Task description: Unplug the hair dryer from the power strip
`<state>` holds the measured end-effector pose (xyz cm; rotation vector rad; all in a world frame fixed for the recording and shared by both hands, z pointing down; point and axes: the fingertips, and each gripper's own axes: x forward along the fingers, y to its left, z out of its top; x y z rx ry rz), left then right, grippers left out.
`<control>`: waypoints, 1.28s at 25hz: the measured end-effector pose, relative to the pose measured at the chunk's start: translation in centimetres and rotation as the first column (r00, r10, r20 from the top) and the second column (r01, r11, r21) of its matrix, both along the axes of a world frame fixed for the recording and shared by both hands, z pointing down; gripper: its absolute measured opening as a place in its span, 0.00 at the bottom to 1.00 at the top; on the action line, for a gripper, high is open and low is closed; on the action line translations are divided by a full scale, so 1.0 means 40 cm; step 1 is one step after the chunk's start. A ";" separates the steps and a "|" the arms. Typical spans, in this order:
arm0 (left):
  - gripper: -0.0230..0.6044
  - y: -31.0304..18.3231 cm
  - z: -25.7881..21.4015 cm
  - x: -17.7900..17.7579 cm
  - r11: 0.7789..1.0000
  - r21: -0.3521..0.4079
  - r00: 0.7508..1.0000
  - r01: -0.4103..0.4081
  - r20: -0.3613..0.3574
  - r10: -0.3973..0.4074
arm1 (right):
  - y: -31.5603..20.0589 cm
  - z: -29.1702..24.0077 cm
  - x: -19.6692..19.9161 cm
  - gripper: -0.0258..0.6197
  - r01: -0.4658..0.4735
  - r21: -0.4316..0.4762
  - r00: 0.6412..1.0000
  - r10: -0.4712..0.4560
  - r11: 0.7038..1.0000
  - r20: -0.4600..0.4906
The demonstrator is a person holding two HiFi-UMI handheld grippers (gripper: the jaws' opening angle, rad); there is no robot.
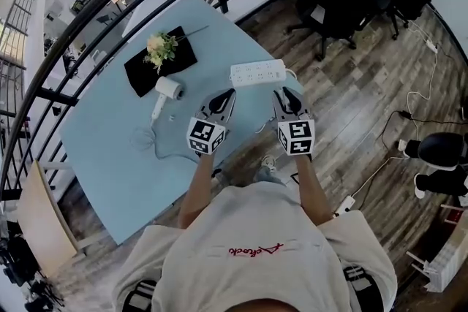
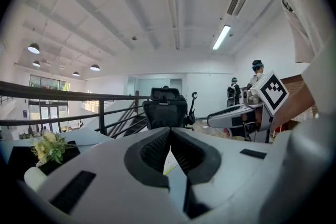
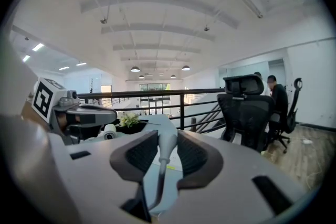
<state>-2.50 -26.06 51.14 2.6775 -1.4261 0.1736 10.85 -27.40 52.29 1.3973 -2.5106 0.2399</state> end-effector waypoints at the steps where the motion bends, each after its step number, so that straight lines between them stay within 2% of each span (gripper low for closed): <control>1: 0.05 0.016 -0.003 -0.013 1.000 0.004 1.000 0.001 -0.004 -0.001 | 0.019 -0.004 -0.005 0.23 -0.005 0.003 1.000 0.005 1.000 -0.003; 11: 0.05 0.204 -0.034 -0.132 0.999 0.034 0.999 0.019 -0.044 -0.018 | 0.224 -0.054 -0.024 0.23 -0.079 0.052 0.996 0.080 0.996 -0.029; 18: 0.05 0.319 -0.078 -0.130 0.997 0.075 0.999 -0.019 -0.045 0.022 | 0.373 -0.085 -0.030 0.23 -0.122 0.079 0.992 0.125 0.989 -0.033; 24: 0.05 0.424 -0.081 -0.120 0.996 0.078 0.998 -0.042 -0.049 0.046 | 0.489 -0.094 -0.012 0.23 -0.159 0.087 0.986 0.162 0.983 -0.028; 32: 0.05 0.526 -0.096 -0.116 0.994 0.094 0.997 -0.056 -0.043 0.061 | 0.590 -0.104 -0.027 0.23 -0.158 0.101 0.986 0.162 0.982 -0.028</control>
